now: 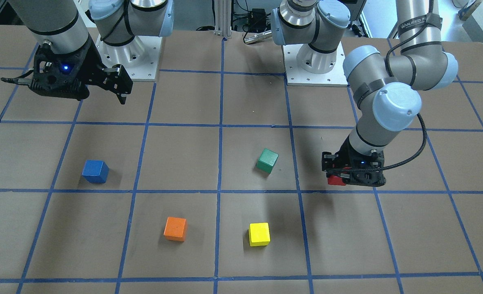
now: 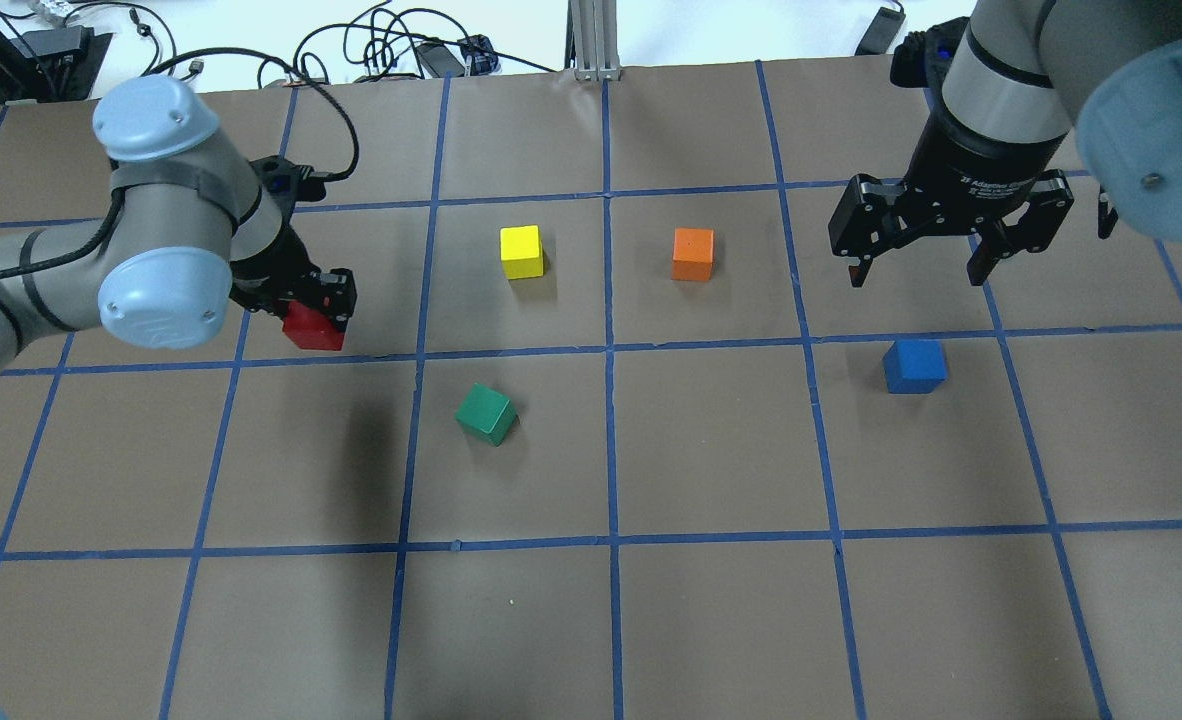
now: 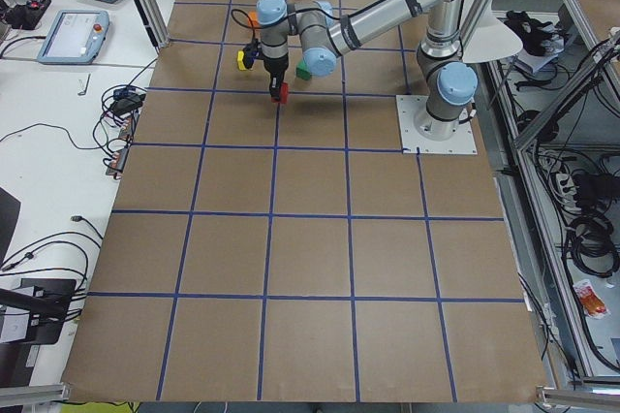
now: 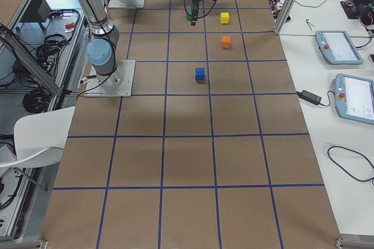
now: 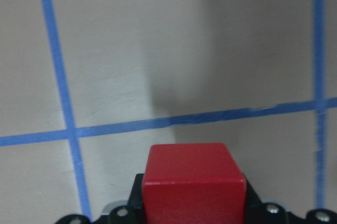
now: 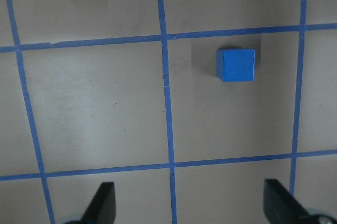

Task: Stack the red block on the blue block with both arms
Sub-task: 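Carry the red cube with the left gripper toward the table center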

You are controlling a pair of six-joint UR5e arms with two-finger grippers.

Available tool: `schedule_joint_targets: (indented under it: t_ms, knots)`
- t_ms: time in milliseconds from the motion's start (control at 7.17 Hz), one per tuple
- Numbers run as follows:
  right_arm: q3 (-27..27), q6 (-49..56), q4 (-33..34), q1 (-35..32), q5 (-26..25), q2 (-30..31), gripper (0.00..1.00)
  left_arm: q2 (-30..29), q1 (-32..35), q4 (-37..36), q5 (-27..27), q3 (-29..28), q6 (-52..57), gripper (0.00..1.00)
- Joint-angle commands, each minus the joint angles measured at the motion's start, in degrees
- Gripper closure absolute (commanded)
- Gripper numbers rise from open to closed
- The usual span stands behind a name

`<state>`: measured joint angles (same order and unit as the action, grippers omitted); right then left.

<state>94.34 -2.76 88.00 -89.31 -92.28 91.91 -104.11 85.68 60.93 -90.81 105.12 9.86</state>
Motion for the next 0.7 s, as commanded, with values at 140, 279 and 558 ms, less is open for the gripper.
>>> schedule_joint_targets:
  t_ms: [140, 279, 558]
  knots:
    - [1.11, 0.48, 0.33, 0.01, -4.57, 0.02, 0.00, -5.21, 16.75, -0.71, 3.09, -5.96, -16.77, 1.00]
    - [1.11, 0.39, 0.33, 0.01, -4.49, 0.02, 0.00, -7.58, 20.11, -3.95, 3.53, -6.67, -21.07, 1.00]
    - [1.11, 0.30, 0.41, 0.01, -4.31, 0.02, 0.00, -12.85, 24.34, -9.67, 2.92, -7.03, -25.85, 1.00]
